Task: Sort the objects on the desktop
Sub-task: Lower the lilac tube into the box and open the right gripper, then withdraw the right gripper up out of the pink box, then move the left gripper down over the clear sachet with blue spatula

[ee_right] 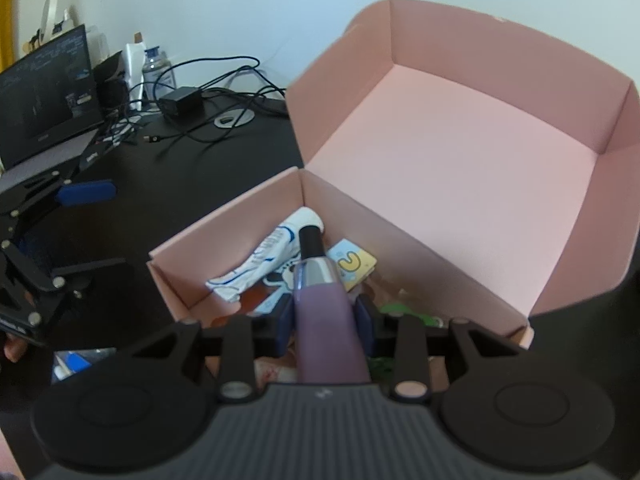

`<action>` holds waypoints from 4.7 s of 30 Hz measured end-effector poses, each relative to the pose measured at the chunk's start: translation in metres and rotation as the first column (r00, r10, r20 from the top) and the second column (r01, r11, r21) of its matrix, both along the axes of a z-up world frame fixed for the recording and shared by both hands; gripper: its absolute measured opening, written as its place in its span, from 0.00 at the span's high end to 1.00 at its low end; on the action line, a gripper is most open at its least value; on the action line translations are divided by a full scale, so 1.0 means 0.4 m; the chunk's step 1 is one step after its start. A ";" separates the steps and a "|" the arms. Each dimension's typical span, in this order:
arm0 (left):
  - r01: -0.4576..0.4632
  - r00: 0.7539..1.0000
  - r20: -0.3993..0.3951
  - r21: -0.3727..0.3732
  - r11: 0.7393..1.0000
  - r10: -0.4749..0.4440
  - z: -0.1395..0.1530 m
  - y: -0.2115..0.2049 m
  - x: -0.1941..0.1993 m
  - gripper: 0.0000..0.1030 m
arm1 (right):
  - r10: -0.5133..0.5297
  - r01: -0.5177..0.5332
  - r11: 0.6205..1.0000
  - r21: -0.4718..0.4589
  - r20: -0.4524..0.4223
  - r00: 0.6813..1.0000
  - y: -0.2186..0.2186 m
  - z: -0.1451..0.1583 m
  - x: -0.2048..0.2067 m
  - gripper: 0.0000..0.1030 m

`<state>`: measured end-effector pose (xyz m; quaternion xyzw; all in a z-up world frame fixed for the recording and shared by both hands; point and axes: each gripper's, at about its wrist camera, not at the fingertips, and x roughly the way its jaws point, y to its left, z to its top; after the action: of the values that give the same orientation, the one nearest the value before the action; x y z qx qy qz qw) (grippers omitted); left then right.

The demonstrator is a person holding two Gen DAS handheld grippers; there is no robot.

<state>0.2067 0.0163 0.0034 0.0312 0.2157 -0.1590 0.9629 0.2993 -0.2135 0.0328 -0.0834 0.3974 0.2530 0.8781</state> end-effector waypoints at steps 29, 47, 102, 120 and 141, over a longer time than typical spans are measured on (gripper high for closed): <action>0.004 1.000 -0.014 -0.011 1.000 -0.005 -0.002 0.005 0.007 0.00 | -0.026 0.024 0.999 0.030 0.087 0.996 0.011 0.009 -0.037 0.21; 0.005 1.000 -0.020 -0.010 1.000 -0.005 -0.004 0.005 0.009 0.00 | -0.285 0.183 0.944 0.275 0.393 0.874 -0.115 0.065 -0.240 0.01; 0.254 0.961 -0.164 0.202 0.946 -0.223 -0.030 -0.093 -0.230 0.00 | -0.472 0.313 0.813 0.491 0.242 0.848 -0.292 -0.062 -0.348 0.01; 0.299 0.930 -0.259 0.124 0.946 -0.260 -0.042 -0.098 -0.194 0.05 | -0.498 0.312 0.773 0.552 0.224 0.838 -0.322 -0.066 -0.356 0.01; 0.285 0.945 -0.211 0.150 0.947 -0.251 -0.025 -0.107 -0.207 0.46 | -0.489 0.301 0.776 0.554 0.227 0.842 -0.322 -0.069 -0.360 0.01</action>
<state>0.1237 -0.0266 -0.0068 0.1314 0.3131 -0.2711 0.9006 0.1554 -0.3422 0.0052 0.1879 0.1597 0.1333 0.9599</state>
